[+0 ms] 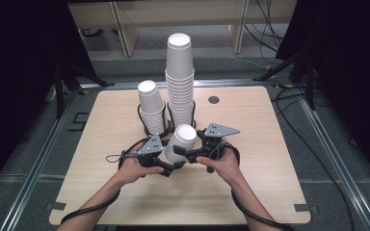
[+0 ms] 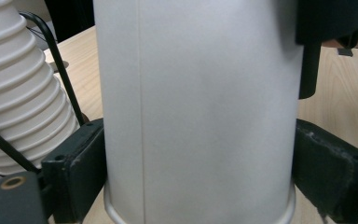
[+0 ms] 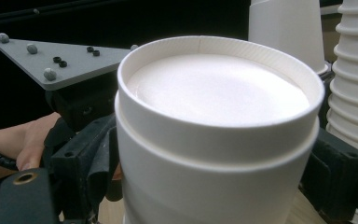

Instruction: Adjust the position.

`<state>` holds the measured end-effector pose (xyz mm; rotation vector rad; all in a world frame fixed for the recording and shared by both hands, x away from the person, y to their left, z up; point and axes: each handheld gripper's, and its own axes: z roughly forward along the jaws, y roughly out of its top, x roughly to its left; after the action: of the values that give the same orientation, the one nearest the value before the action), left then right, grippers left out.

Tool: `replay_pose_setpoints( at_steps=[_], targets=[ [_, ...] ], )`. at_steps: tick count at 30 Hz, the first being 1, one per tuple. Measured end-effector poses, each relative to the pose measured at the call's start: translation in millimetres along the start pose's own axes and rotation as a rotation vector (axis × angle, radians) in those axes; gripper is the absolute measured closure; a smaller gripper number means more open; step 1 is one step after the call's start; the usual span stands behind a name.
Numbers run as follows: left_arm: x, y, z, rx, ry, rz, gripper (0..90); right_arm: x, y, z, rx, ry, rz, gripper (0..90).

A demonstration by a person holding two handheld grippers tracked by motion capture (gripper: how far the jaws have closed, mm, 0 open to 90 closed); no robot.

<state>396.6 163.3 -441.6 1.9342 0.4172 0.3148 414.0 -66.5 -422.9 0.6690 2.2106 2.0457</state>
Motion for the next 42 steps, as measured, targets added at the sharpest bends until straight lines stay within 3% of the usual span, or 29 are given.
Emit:
replay_pose_setpoints(
  at_steps=[6, 25, 36, 39, 40, 42],
  targets=[
    [-0.3, -2.3, 0.3, 0.003, -0.014, 0.01, 13.0, -2.0, -0.3, 0.1, -0.009, -0.013, -0.027, 15.3],
    [-1.0, -1.7, -1.4, 0.018, -0.016, 0.039, 16.4, -2.7, 3.0, -4.0, 0.008, -0.006, -0.009, 15.3],
    [6.6, 0.8, -8.3, 0.077, 0.008, 0.074, 16.5, -4.7, 5.1, -8.2, 0.007, -0.019, -0.041, 15.3],
    [9.0, 3.0, -11.2, 0.098, 0.013, 0.09, 16.6, -2.6, 5.7, -11.2, 0.022, -0.004, -0.007, 15.3],
    [9.5, 4.2, -13.1, 0.118, 0.01, 0.097, 16.6, -4.1, 5.6, -11.3, 0.006, -0.018, -0.032, 15.3],
    [9.9, 5.0, -14.2, 0.121, 0.007, 0.107, 16.6, -4.4, 7.1, -14.5, 0.022, -0.018, -0.015, 15.3]
  ],
)
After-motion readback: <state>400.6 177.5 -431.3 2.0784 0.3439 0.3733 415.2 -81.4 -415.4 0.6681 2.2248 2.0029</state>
